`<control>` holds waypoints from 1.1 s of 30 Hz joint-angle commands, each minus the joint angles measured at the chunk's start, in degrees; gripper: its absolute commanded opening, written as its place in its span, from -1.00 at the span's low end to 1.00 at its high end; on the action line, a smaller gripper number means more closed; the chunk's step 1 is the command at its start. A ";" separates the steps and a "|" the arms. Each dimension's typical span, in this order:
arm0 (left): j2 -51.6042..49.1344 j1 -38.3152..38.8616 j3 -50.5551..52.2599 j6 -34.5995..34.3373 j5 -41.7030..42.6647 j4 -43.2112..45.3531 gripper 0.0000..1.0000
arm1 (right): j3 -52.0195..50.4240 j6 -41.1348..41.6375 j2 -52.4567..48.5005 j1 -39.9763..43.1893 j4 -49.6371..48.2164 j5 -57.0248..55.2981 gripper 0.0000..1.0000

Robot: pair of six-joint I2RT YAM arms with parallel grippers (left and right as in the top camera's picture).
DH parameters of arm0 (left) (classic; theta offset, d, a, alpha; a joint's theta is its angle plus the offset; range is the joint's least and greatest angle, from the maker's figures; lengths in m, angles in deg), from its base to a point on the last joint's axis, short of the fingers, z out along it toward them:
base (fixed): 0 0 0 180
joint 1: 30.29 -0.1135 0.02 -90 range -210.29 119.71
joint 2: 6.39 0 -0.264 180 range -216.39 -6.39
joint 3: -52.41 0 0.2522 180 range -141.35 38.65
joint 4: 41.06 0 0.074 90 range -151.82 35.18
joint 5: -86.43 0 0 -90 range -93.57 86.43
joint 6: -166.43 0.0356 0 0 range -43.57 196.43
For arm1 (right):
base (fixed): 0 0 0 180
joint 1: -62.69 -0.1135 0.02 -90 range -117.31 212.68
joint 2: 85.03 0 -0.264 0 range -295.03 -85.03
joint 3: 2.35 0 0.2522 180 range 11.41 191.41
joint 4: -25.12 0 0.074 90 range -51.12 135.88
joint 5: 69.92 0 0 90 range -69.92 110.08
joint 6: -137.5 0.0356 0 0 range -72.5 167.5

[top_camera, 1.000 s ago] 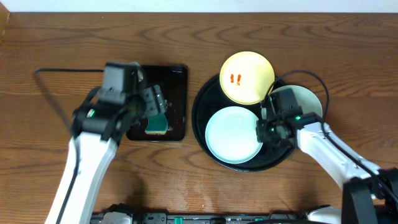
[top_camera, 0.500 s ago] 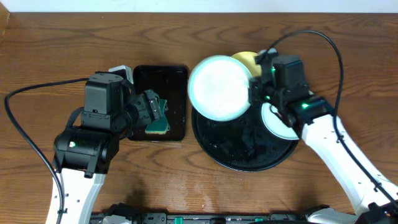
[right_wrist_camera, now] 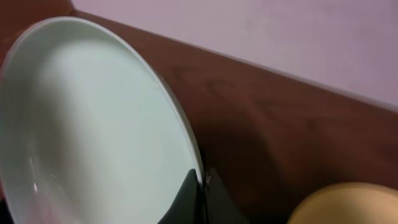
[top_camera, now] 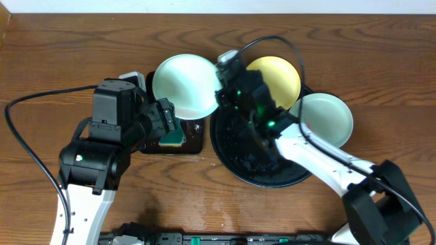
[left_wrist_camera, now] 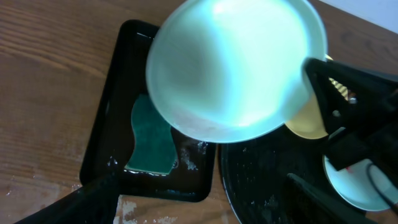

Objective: Clean dirty plates on tray and stack at the side
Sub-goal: 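Lift the scrubbed pale green plate with the right gripper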

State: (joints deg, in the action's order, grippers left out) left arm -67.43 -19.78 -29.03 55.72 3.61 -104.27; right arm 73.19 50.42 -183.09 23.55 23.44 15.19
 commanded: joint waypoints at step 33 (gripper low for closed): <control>-0.04 -0.20 -0.96 0.57 0.09 -0.02 0.69 | 0.79 -30.01 1.97 -13.46 -13.07 -23.41 -0.98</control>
State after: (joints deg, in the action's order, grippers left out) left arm -67.43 -19.78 -29.03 55.72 3.61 -104.30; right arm 73.23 20.93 -183.01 10.37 10.76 -7.25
